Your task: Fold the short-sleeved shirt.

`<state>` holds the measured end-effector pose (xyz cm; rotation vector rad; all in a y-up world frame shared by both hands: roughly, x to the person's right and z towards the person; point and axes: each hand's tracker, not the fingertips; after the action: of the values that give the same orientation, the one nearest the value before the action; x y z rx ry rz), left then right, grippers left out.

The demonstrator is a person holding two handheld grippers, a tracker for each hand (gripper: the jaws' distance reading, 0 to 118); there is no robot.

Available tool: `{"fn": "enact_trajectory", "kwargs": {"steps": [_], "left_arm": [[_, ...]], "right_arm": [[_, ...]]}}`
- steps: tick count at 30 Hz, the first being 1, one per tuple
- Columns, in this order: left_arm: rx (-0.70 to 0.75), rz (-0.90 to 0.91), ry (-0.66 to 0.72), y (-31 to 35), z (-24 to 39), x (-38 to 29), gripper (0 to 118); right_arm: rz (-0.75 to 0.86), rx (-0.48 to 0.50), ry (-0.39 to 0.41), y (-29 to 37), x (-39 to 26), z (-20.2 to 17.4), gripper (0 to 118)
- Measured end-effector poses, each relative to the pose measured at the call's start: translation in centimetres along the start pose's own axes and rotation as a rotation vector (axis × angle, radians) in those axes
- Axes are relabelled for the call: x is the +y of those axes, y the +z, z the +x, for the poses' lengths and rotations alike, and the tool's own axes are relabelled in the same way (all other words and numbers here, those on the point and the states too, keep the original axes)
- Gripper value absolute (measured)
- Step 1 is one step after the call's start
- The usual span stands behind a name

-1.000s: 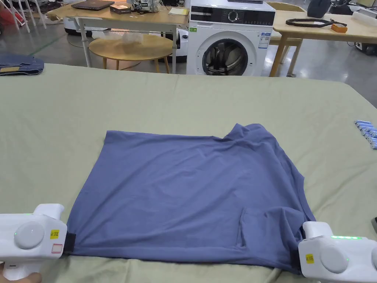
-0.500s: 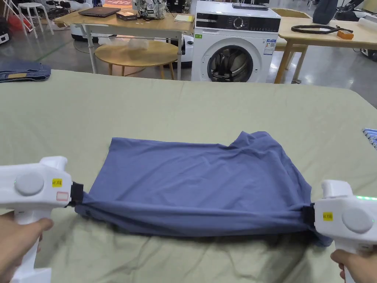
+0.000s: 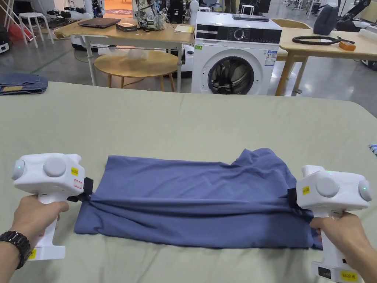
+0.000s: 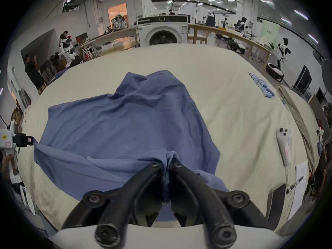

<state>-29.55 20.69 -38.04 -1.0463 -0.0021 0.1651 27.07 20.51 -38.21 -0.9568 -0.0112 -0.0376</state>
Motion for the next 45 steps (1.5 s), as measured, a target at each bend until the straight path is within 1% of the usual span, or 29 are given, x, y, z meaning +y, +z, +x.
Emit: {"fn": "enact_trajectory", "kwargs": {"steps": [4, 6, 7, 8, 9, 10, 11, 12, 13, 16, 18, 20, 21, 22, 23, 24, 25, 26, 27, 28, 29, 30, 32, 33, 36, 40, 43, 45], "left_arm": [[0.013, -0.04, 0.003, -2.2, 0.4, 0.4, 2], [0.013, -0.048, 0.007, -2.9, 0.5, 0.3, 2], [0.011, -0.052, 0.01, -3.2, 0.5, 0.4, 6], [0.009, -0.055, 0.014, -3.2, 0.5, 0.3, 14], [0.009, -0.06, 0.015, -3.3, 0.6, 0.3, 25], [-0.001, -0.065, 0.014, -3.1, 0.6, 0.2, 28], [-0.008, -0.065, 0.011, -2.9, 0.6, 0.3, 31], [-0.013, -0.059, 0.003, -2.4, 0.7, 0.2, 35], [-0.021, -0.029, -0.006, -1.8, 0.9, 0.1, 36], [-0.018, 0.062, -0.005, 0.3, 1.2, -0.3, 36], [-0.068, 0.142, -0.013, 1.9, 1.7, -1.2, 36], [-0.09, 0.239, -0.049, 3.5, 2.1, -2.2, 36], [-0.076, 0.284, -0.067, 4.4, 2.7, -3.0, 36], [-0.067, 0.321, -0.087, 5.4, 3.3, -3.8, 36], [-0.063, 0.356, -0.102, 5.9, 3.4, -4.3, 34], [-0.055, 0.39, -0.117, 6.7, 3.9, -5.1, 25], [-0.056, 0.42, -0.133, 7.5, 4.3, -5.9, 17], [-0.038, 0.449, -0.139, 8.1, 4.8, -6.5, 12], [-0.012, 0.465, -0.145, 8.5, 4.8, -7.0, 6], [0.003, 0.493, -0.144, 9.0, 5.1, -7.5, 0], [0.004, 0.515, -0.134, 9.5, 5.4, -8.1, 0], [-0.006, 0.518, -0.129, 10.1, 5.7, -8.6, 0], [0.01, 0.581, -0.123, 11.1, 5.8, -9.4, 0], [0.015, 0.589, -0.13, 11.6, 6.0, -9.8, 0], [0.011, 0.572, -0.119, 12.3, 5.7, -10.1, 0], [-0.037, 0.441, -0.058, 11.4, 3.7, -9.6, 0], [-0.025, 0.334, -0.038, 9.6, 2.1, -8.5, 0], [-0.056, 0.224, -0.009, 8.1, 0.8, -7.2, 0]], "right_arm": [[-0.039, -0.012, 0.006, -2.6, 0.6, 0.2, 6], [-0.053, -0.015, 0.001, -4.7, 0.8, 0.7, 11], [-0.057, -0.017, 0.001, -5.1, 0.8, 0.7, 17], [-0.057, -0.024, 0.008, -5.4, 0.8, 0.6, 26], [-0.049, -0.039, 0.018, -3.7, 0.3, 0.1, 44], [-0.033, -0.052, 0.027, -3.0, 0.1, -0.1, 57], [-0.01, -0.062, 0.034, -2.7, 0.1, -0.2, 63], [0.016, -0.066, 0.036, -2.2, 0.2, -0.3, 63], [0.045, -0.065, 0.029, -1.9, 0.2, -0.3, 63], [0.158, -0.035, 0.021, 0.4, -0.2, -1.0, 63], [0.224, -0.028, 0.045, 2.8, -0.9, -2.4, 63], [0.301, -0.076, 0.063, 4.5, -1.8, -3.6, 63], [0.341, -0.082, 0.074, 4.9, -2.4, -4.3, 63], [0.383, -0.078, 0.061, 5.8, -3.0, -4.8, 63], [0.408, -0.072, 0.049, 6.6, -3.5, -5.1, 59], [0.432, -0.077, 0.032, 7.4, -4.1, -5.5, 44], [0.457, -0.082, 0.014, 8.3, -4.4, -6.1, 26], [0.48, -0.078, 0.012, 9.0, -4.9, -6.4, 13], [0.508, -0.077, 0.016, 9.7, -5.4, -6.7, 11], [0.527, -0.078, 0.02, 10.2, -5.9, -6.9, 6], [0.538, -0.074, 0.027, 10.8, -6.2, -7.3, 0], [0.546, -0.067, 0.034, 11.4, -6.6, -7.7, 0], [0.581, -0.066, 0.046, 12.3, -7.4, -8.1, 0], [0.593, -0.079, 0.06, 12.5, -7.7, -8.4, 0], [0.601, -0.057, 0.056, 13.4, -8.6, -8.7, 0], [0.596, -0.042, 0.037, 13.5, -9.4, -9.1, 0], [0.583, -0.036, 0.036, 13.0, -9.8, -9.1, 0], [0.562, -0.026, 0.034, 12.6, -9.9, -9.1, 0]]}}
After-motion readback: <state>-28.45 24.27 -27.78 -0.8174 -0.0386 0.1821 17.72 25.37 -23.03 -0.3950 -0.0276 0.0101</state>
